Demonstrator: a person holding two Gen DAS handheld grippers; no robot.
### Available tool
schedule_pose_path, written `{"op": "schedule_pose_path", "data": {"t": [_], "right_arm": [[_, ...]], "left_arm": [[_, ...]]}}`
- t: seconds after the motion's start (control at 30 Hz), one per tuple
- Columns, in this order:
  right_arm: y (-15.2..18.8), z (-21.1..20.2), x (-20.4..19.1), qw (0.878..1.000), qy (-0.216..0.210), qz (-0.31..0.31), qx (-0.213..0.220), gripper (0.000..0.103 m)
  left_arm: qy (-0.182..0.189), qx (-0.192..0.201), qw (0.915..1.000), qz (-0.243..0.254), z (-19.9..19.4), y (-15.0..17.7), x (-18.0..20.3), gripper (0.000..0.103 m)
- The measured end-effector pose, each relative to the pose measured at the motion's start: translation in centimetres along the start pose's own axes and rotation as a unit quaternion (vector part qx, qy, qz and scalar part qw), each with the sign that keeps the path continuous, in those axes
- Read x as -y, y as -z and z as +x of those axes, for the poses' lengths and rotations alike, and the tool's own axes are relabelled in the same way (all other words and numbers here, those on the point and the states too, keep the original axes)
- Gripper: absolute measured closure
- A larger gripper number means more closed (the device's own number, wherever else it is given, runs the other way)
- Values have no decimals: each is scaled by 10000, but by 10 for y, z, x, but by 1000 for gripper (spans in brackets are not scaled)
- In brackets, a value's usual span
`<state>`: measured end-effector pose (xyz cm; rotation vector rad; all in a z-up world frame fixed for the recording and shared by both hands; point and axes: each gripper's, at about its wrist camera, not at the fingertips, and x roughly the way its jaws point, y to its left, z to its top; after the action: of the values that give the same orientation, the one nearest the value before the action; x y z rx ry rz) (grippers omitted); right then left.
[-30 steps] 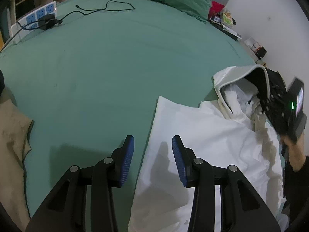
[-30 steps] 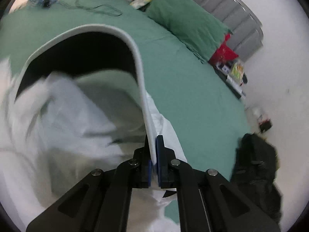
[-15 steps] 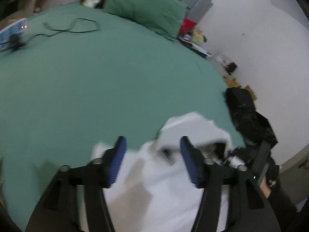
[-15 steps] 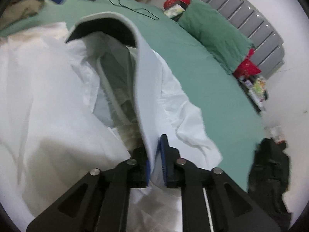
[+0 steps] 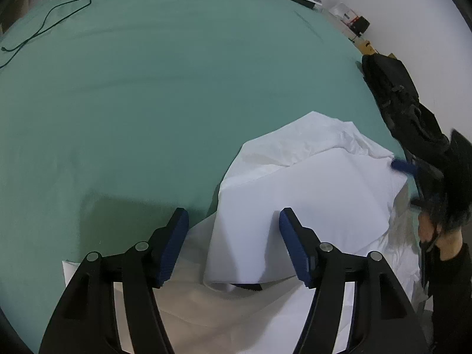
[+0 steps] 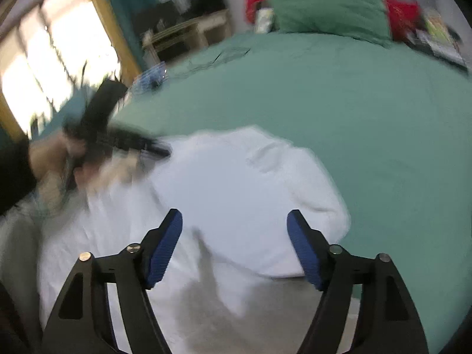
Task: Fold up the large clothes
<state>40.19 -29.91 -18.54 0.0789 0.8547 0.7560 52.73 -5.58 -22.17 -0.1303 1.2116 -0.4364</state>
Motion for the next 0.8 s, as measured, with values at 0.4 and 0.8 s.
{"op": "schedule_pose_path", "data": {"t": [0.4, 0.8], "right_arm": [[11, 50, 21, 9897, -722, 1026, -689, 79], [-18, 72, -108, 9170, 2921, -2708, 237, 86]], "left_arm": [[62, -145, 9991, 383, 4, -1, 11, 22], [-1668, 1294, 9635, 1646, -23, -13, 66, 83]]}}
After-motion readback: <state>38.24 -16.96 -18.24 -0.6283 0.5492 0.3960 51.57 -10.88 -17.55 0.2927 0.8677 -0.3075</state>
